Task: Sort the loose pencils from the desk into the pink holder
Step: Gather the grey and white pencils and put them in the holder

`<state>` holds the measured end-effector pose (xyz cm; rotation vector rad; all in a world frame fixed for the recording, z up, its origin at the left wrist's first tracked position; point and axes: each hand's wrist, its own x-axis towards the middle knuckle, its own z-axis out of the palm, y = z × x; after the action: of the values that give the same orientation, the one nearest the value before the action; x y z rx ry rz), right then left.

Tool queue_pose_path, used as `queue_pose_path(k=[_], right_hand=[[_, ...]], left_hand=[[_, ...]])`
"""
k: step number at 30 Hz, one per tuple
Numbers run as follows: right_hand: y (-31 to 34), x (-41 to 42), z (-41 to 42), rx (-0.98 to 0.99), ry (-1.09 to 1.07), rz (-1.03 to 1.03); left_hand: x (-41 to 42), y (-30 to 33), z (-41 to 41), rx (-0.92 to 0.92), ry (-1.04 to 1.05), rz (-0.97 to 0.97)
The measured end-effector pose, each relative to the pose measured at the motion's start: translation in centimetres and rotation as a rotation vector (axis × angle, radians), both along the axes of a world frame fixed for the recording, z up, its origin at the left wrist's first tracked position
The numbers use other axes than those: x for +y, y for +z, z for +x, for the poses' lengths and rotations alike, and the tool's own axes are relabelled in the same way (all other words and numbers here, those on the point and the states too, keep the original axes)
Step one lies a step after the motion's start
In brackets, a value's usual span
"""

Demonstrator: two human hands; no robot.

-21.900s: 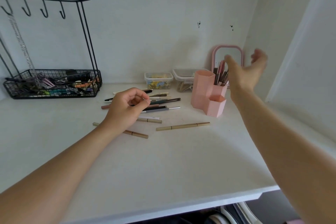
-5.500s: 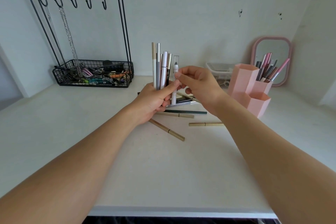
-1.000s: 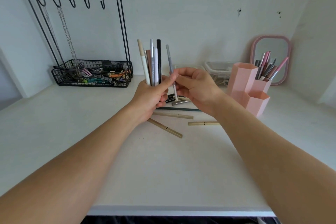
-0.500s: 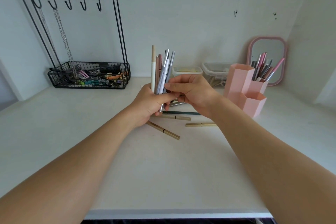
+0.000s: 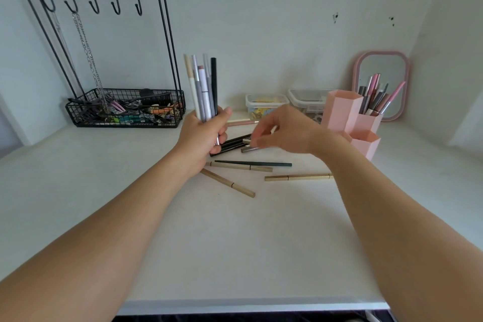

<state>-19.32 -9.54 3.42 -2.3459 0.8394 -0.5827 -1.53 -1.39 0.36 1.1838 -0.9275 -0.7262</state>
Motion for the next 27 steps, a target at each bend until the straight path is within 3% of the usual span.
queue_pose_path(k=[2, 4, 21, 23, 27], right_hand=[[-0.5, -0.2, -0.1, 0.212, 0.052, -0.008], [-0.9, -0.3, 0.0, 0.289, 0.075, -0.068], [-0.7, -0.8, -0.6, 0.359, -0.008, -0.12], [-0.3, -0.9, -0.8, 0.229, -0.05, -0.038], [0.0, 0.2, 0.4, -0.35, 0.019, 0.4]], left_hand=[[-0.1, 0.2, 0.5, 0.061, 0.056, -0.013], [-0.1, 0.2, 0.8, 0.098, 0.082, -0.012], [-0.2, -0.1, 0.8, 0.123, 0.07, 0.009], [-0.2, -0.1, 0.8, 0.136, 0.047, 0.005], [0.0, -0.2, -0.1, 0.087, -0.114, 0.042]])
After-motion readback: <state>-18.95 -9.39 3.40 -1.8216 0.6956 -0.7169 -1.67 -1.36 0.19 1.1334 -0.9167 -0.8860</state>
